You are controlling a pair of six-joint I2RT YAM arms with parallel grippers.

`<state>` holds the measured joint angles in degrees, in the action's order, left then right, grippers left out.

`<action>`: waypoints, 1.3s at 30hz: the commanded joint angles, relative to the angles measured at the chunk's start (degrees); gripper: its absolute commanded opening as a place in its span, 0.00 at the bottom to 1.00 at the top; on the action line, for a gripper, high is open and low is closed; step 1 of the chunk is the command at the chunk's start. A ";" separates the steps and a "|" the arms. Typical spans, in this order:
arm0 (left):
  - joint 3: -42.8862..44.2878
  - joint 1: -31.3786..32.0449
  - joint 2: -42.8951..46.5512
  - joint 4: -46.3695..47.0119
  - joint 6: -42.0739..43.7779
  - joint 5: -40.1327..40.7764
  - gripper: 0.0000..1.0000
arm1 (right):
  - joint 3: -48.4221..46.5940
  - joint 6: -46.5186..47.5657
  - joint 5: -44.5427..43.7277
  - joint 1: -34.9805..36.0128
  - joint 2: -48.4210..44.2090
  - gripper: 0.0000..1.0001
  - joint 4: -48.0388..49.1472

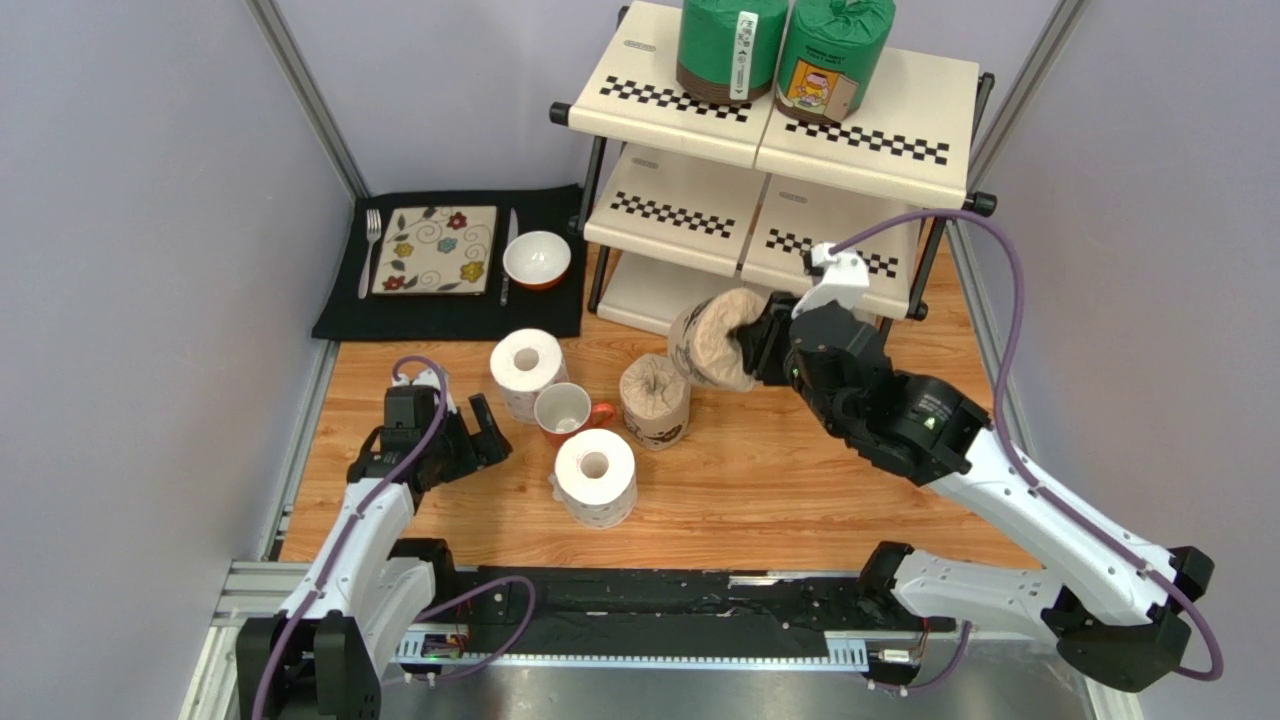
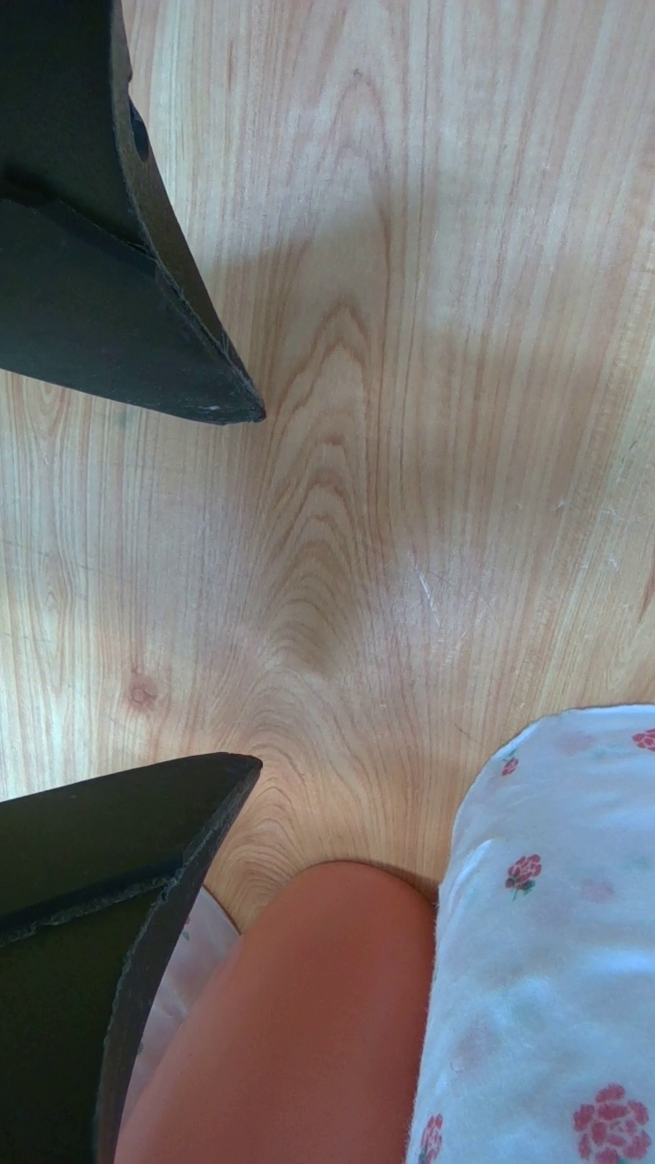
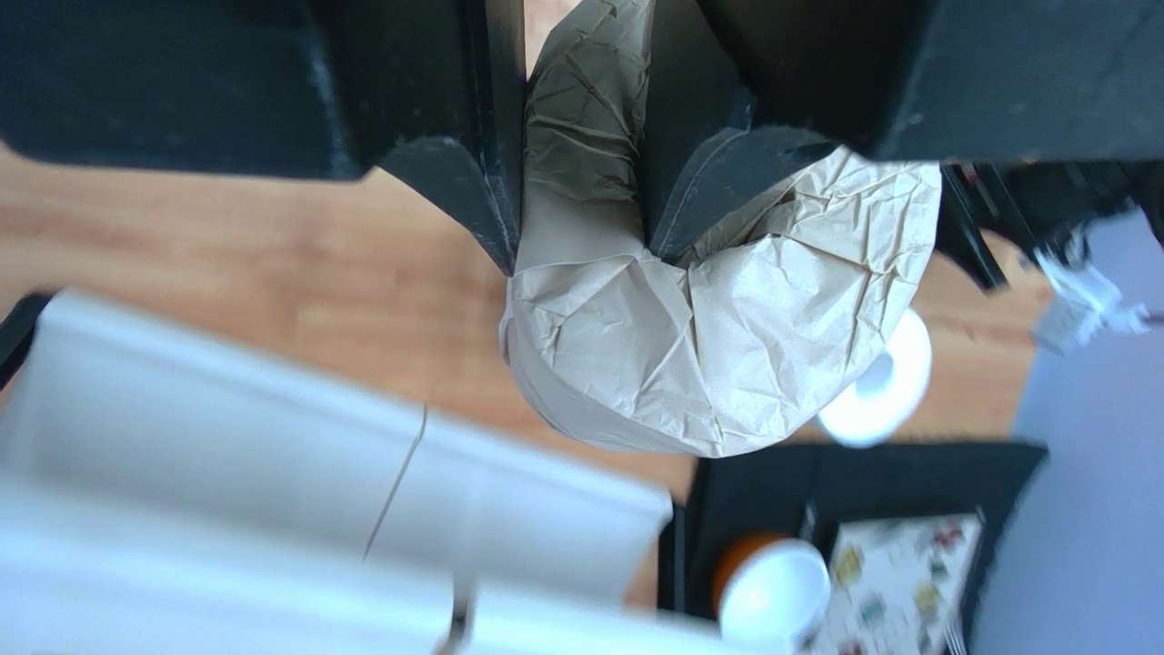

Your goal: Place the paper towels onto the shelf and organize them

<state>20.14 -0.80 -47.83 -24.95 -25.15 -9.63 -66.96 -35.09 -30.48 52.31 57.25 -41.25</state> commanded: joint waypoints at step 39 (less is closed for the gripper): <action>-0.89 -0.08 0.55 0.87 0.62 -1.71 0.98 | -24.89 19.27 -10.04 -14.78 32.30 0.12 30.44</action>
<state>19.94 -0.78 -47.57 -24.86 -25.15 -10.41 -88.31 -16.19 -39.00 38.24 88.82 -16.21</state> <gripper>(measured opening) 0.978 0.324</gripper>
